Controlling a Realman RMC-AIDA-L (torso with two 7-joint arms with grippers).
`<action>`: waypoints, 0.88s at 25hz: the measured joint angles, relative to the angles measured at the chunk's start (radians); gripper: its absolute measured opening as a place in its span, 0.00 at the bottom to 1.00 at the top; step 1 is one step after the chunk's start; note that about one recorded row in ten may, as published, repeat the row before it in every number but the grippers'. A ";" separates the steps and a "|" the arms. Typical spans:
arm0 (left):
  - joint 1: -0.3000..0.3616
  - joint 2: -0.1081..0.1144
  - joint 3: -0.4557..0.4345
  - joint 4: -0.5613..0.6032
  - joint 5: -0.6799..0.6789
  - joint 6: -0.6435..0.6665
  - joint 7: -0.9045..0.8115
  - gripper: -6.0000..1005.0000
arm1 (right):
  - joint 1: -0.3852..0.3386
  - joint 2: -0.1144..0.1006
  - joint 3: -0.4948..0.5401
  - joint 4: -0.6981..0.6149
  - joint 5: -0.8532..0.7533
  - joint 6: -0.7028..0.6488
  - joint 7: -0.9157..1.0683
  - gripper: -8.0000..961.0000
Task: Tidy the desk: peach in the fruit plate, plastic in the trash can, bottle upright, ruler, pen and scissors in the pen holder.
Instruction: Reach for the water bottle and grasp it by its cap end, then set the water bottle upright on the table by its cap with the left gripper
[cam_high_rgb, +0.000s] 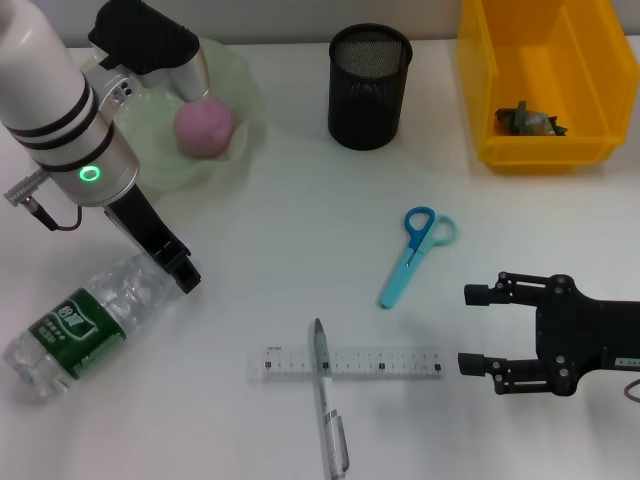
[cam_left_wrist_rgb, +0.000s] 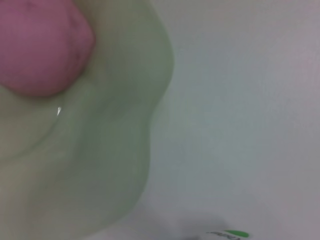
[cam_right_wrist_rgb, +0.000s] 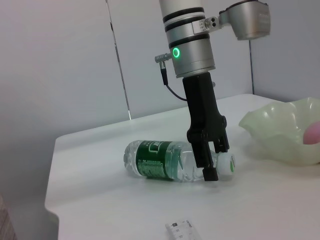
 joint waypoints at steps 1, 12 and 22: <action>0.000 0.000 0.001 0.000 0.000 0.000 0.000 0.60 | 0.000 0.000 0.000 0.000 0.000 0.000 0.000 0.81; 0.002 -0.003 0.056 0.003 -0.003 -0.002 0.002 0.47 | 0.000 0.000 0.000 0.000 0.003 -0.001 0.002 0.81; 0.022 0.001 0.048 0.090 -0.081 0.045 0.014 0.45 | 0.000 0.000 0.001 0.000 0.003 -0.002 0.003 0.81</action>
